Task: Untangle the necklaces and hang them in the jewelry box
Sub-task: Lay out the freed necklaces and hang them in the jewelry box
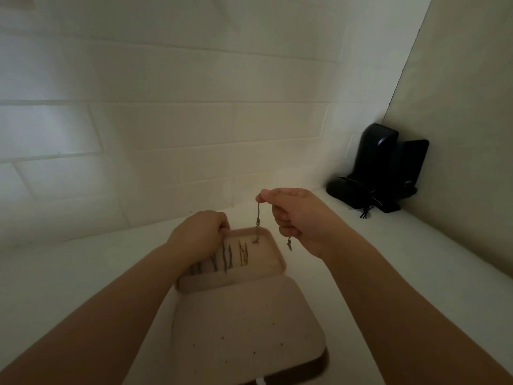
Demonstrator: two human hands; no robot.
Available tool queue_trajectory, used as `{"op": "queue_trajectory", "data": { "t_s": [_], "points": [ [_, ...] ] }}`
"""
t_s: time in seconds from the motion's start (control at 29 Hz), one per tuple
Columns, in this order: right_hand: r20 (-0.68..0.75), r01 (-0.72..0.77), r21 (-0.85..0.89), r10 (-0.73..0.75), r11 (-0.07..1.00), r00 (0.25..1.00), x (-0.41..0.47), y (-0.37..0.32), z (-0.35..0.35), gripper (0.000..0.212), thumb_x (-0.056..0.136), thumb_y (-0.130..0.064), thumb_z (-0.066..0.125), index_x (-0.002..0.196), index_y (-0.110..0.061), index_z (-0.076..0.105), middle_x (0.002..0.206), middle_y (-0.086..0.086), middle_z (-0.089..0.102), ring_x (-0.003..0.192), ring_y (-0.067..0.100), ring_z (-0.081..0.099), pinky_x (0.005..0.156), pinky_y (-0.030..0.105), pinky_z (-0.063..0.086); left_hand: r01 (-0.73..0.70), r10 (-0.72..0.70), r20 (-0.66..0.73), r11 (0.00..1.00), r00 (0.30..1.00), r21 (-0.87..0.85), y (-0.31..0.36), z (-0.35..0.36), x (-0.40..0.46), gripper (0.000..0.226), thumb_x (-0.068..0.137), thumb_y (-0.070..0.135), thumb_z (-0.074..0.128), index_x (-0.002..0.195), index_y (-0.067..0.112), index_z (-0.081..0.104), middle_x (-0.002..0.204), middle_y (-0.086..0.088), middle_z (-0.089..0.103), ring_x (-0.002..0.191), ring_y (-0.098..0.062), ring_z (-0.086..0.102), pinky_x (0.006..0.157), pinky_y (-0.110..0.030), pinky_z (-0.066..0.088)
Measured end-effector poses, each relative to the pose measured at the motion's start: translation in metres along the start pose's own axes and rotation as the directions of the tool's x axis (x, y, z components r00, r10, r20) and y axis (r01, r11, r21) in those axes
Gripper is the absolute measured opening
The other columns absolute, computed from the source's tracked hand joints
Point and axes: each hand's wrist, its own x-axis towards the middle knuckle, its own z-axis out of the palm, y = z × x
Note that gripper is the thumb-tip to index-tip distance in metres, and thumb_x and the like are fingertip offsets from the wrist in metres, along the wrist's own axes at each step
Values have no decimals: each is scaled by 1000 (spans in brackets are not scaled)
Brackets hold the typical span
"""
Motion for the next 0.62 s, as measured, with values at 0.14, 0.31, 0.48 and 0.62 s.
{"op": "queue_trajectory", "data": {
  "t_s": [0.14,0.31,0.48,0.62],
  "points": [
    [-3,38,55,-38,998,999,-5,-4,-2,19,92,-23,51,80,-13,62,47,-5,34,43,7,28,42,20,24,-77,76,-118,997,990,-4,6,-11,-8,17,93,15,40,97,15,57,105,-7,60,95,-23,55,84,-37,45],
    [-44,46,17,-45,999,998,-12,-9,-3,19,92,-21,51,78,-12,62,51,-1,33,43,7,29,41,20,24,-256,244,-224,966,944,-29,16,-37,-20,21,92,11,43,108,18,54,106,-3,53,96,-22,55,85,-40,45],
    [-48,64,-63,-68,996,997,-19,-12,1,22,91,-20,53,81,-6,66,47,-1,39,39,8,33,39,20,26,-290,273,-218,956,937,-50,31,-56,-36,28,93,21,44,118,24,56,114,2,46,99,-15,55,90,-37,45],
    [-59,67,-201,-80,977,995,-27,-18,5,21,89,-22,56,77,-9,66,49,0,45,35,6,38,39,21,33,-253,255,-226,967,940,37,45,-60,-44,34,86,44,51,113,24,60,116,2,44,96,-15,59,83,-35,48]
  ]
}}
